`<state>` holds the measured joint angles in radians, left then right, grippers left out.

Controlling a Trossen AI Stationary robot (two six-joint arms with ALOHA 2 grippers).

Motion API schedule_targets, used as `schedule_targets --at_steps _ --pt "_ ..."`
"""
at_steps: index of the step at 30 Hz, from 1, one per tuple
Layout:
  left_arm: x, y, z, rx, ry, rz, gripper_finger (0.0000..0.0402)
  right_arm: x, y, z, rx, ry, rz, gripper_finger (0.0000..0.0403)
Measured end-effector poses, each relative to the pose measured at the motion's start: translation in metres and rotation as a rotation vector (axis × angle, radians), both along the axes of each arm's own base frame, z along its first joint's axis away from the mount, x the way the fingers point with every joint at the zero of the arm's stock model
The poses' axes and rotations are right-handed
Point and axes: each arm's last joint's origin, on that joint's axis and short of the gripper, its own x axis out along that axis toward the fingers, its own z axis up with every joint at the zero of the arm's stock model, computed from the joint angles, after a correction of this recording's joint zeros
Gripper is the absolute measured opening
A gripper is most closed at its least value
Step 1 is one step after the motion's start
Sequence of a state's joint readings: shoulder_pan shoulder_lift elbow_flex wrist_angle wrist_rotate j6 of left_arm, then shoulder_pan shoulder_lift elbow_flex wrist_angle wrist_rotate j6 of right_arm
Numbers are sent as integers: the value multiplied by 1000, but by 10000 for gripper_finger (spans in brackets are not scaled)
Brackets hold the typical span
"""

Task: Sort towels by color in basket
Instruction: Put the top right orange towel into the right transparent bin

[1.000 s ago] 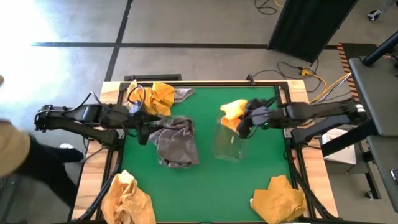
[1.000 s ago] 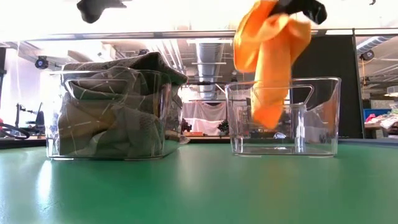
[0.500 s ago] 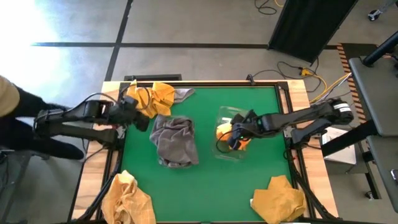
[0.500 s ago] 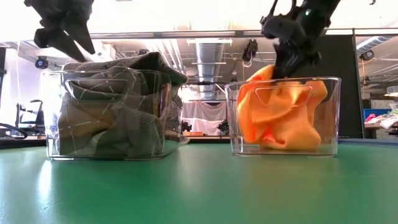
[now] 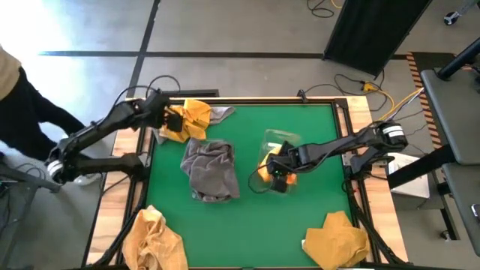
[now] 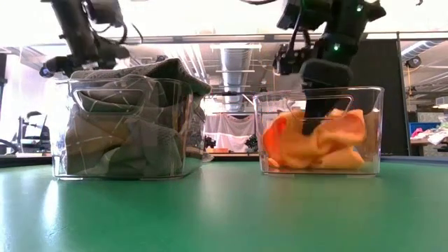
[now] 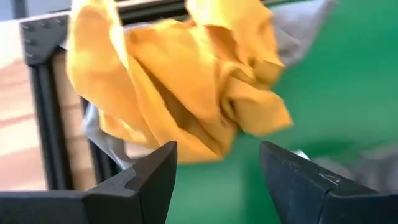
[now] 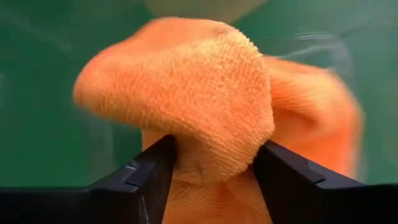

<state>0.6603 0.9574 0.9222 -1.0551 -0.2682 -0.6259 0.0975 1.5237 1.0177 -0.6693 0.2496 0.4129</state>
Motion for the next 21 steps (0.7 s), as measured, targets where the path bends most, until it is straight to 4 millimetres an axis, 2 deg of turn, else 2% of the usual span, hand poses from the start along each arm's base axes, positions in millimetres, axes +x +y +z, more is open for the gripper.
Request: schedule_targets --at_steps 5,8,14,21 --pt "1 25 -12 -34 84 31 213 10 11 -12 183 6 98 218" --pt "1 38 -20 -64 120 47 213 13 20 -6 229 -21 142 225" --pt "2 63 -38 -119 172 104 213 11 26 28 225 -95 205 238" --pt "12 80 -62 -184 238 100 211 11 23 73 162 -245 177 255"
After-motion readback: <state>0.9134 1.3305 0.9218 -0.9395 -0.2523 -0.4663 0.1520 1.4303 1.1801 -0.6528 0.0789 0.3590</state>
